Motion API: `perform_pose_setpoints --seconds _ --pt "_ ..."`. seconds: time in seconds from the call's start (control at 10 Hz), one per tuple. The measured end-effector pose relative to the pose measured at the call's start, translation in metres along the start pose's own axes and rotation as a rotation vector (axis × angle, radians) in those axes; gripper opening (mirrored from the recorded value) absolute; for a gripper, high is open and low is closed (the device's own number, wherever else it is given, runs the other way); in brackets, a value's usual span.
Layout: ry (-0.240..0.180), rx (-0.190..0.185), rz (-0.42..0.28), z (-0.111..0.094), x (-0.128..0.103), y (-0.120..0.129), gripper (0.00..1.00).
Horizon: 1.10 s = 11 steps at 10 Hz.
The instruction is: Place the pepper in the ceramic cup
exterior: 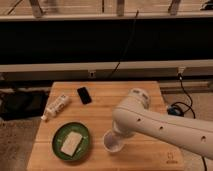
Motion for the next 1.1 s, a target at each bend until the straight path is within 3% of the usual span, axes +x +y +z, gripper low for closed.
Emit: perform_pose_setpoints --seconds 0.5,1.1 --pt "0.0 0.028 -0.033 -0.012 -0.014 -0.01 0.05" --pt "-0.044 0.07 -0.061 -0.015 -0.056 -0.01 0.05"
